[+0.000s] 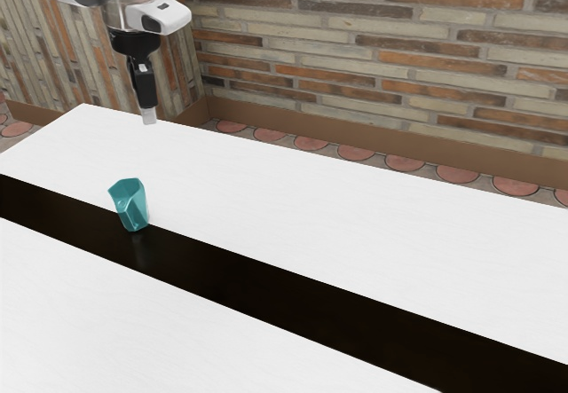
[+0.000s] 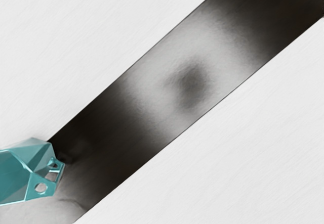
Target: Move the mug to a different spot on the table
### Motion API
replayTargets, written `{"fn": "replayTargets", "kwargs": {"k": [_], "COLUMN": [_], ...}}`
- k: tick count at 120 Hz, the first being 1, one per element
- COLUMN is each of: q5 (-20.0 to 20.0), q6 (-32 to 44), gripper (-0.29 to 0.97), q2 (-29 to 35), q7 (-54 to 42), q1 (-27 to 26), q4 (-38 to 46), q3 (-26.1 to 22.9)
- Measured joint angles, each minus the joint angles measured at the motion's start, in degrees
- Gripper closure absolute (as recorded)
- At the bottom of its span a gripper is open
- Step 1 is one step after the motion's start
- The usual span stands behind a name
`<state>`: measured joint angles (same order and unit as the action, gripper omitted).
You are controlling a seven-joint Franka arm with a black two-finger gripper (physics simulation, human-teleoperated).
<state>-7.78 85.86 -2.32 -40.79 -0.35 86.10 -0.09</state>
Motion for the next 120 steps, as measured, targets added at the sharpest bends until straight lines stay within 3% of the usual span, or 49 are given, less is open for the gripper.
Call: {"fn": "replayTargets", "kwargs": {"k": [45,67,77,87,120], "q5": [1.72,6.06,6.69,6.58,4.54], "q6": [-0.12,1.45,5.23,8.81,17.27], "gripper": [0.0,0.0,0.0,0.0,0.0], "q2": [-0.06,6.27,8.87,9.85,10.39], "q7": [-0.26,4.78,7.69,10.56,20.08], "q1": [-0.27,-4.08,-0.94,1.94,1.16], "q4": [0.84,10.32,16.68,19.79,26.97], "q3": [0.05,6.08,9.67,11.59,14.27]}}
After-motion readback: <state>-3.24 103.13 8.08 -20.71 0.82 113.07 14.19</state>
